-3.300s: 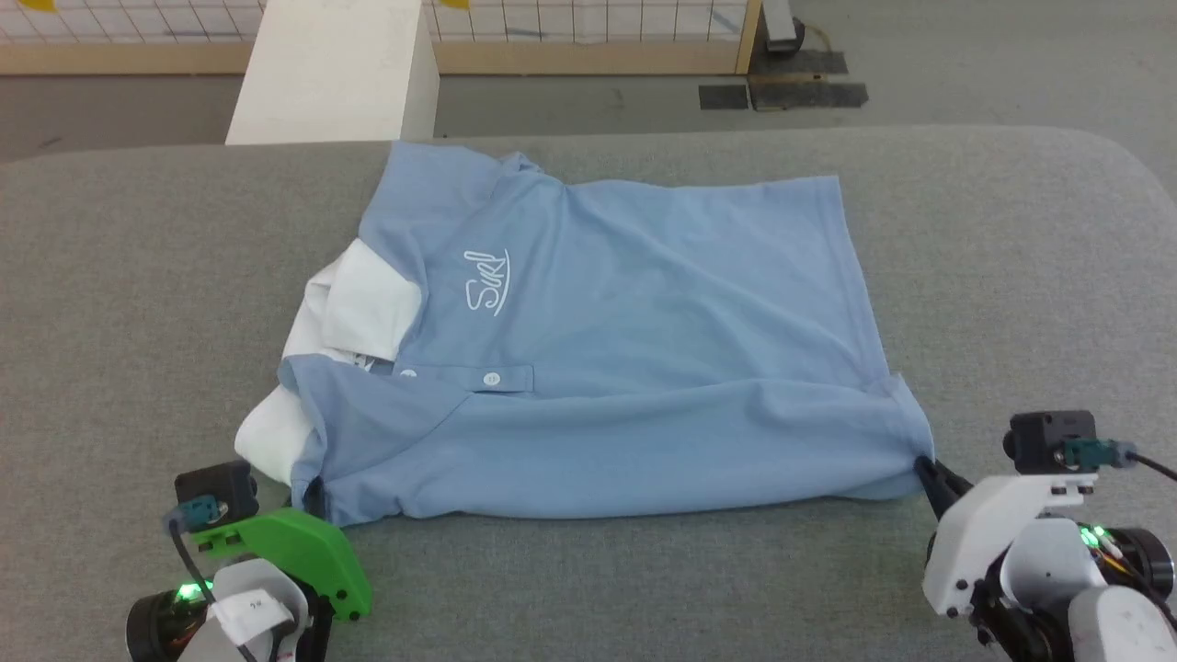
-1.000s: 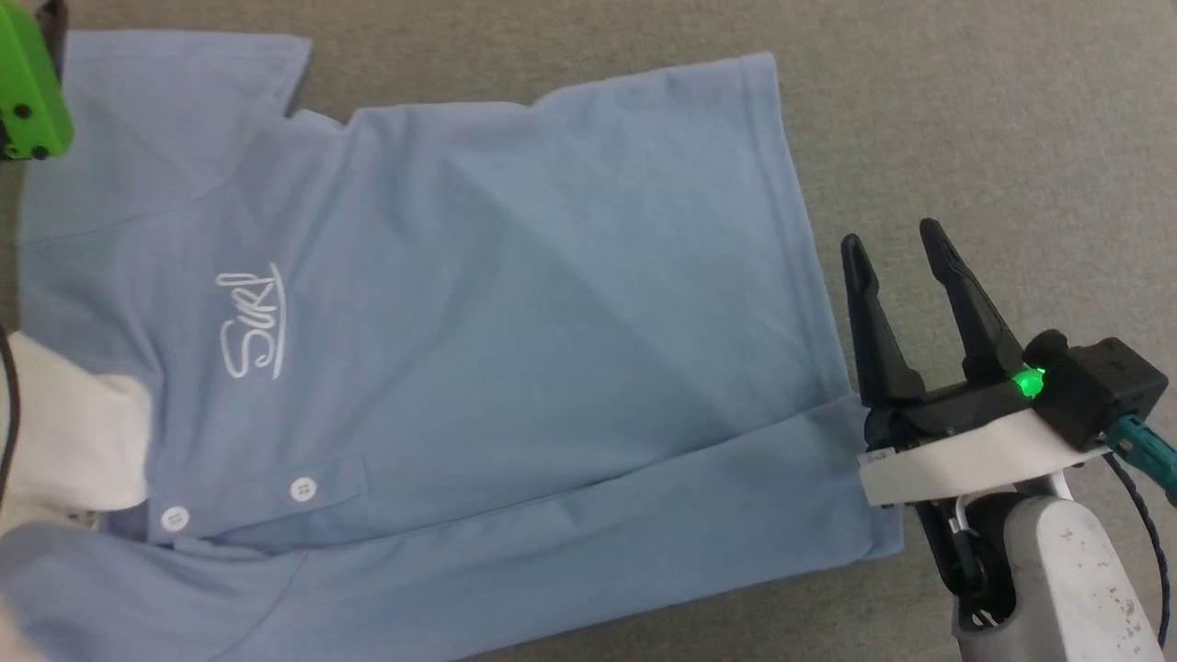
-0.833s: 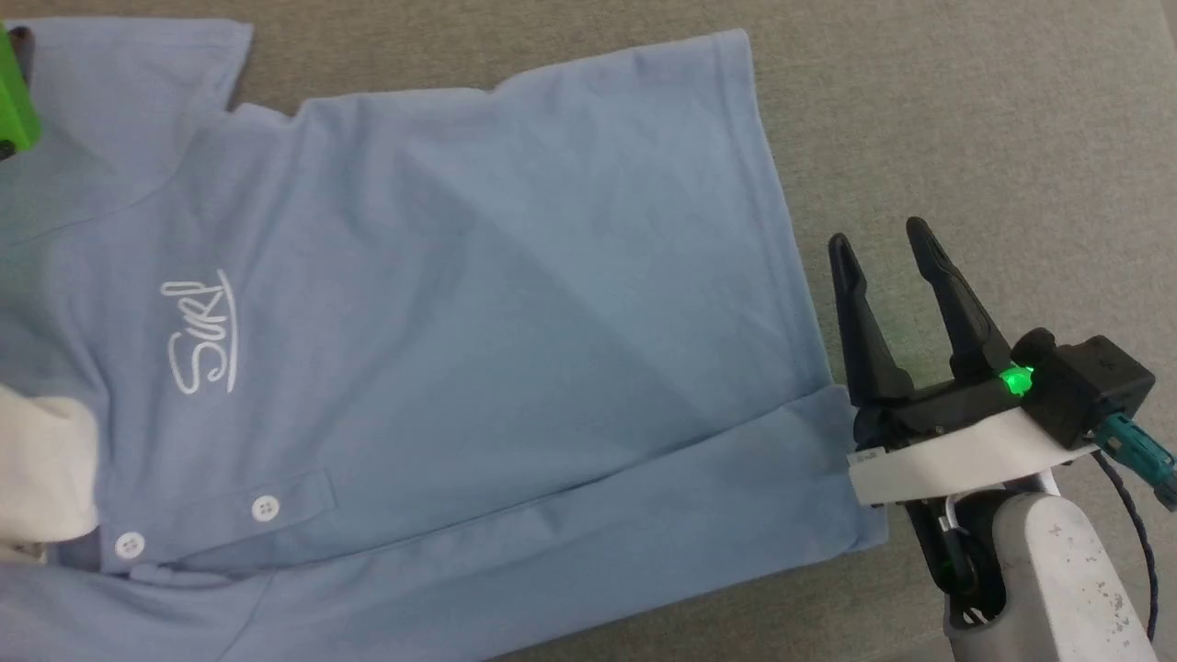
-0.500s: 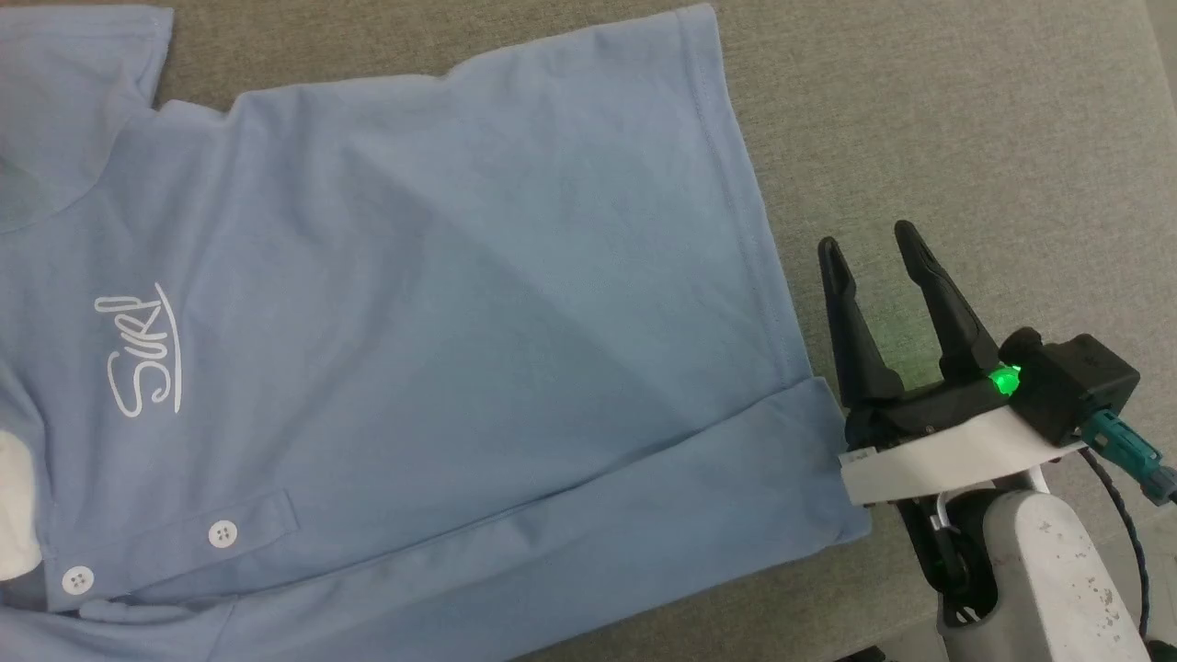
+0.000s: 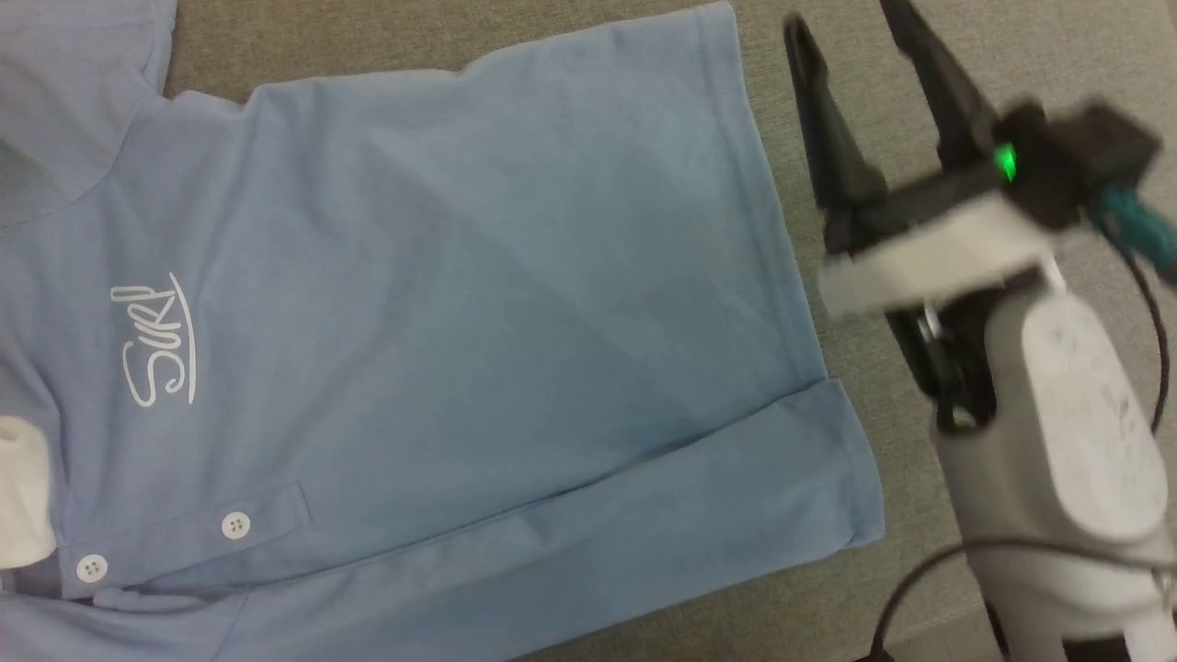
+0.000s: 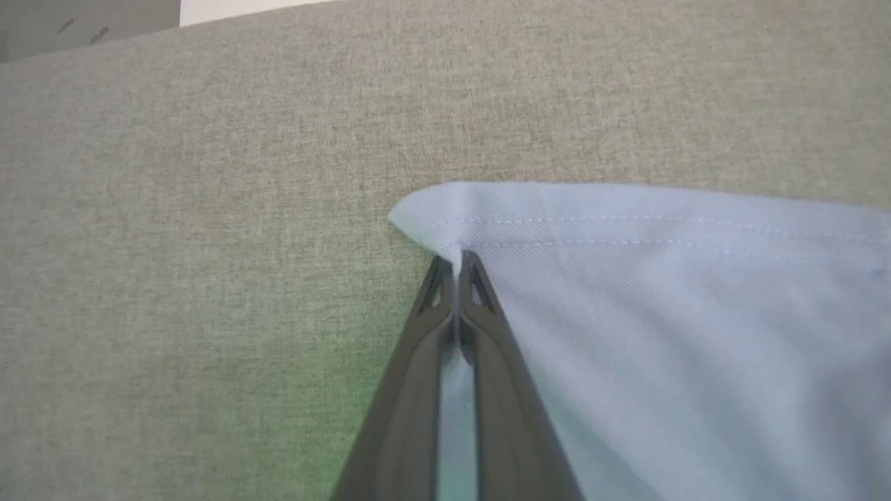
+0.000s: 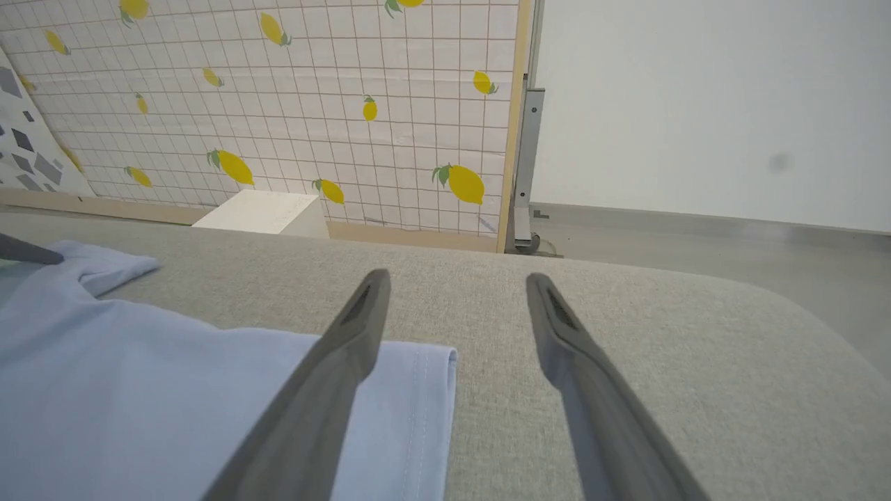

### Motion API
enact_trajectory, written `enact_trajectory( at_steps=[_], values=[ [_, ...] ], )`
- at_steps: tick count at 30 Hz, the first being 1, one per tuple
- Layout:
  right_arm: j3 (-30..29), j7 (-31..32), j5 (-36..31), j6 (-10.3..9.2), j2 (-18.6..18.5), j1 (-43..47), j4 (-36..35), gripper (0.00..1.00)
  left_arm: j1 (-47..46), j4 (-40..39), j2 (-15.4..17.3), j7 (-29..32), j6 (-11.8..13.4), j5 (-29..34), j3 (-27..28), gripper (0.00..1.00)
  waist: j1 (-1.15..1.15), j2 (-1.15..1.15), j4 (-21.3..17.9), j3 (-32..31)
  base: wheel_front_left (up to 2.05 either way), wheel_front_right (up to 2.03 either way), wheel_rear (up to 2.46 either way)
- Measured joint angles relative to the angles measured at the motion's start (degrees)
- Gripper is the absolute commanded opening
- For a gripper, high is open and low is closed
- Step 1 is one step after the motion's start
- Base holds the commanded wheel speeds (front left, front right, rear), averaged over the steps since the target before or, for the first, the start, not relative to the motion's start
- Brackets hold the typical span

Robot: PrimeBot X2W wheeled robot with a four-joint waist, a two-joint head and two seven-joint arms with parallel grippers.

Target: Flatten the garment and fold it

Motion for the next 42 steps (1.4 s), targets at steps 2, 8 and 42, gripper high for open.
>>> enact_trajectory(
  at_steps=[2,8,42],
  values=[
    [0.5,10.3,1.0,0.01,0.1,-9.0,7.9,1.00,-0.9,0.4,-0.6,-0.6,-1.0,-0.6,-0.1,0.00,0.00,0.00,0.7,0.5,0.00,0.00,0.00],
    [0.3,28.7,1.1,0.01,0.1,-17.9,18.3,1.00,-3.0,0.6,-1.3,-1.3,-2.5,-0.7,-1.2,0.00,0.00,0.00,2.0,1.5,0.00,0.00,0.00],
    [3.9,12.5,0.6,0.01,-8.7,1.5,10.2,0.00,23.8,-4.8,-11.0,-45.3,-12.7,-6.1,3.0,0.00,-0.01,0.00,9.1,-11.3,0.00,0.00,0.00]
  ],
)
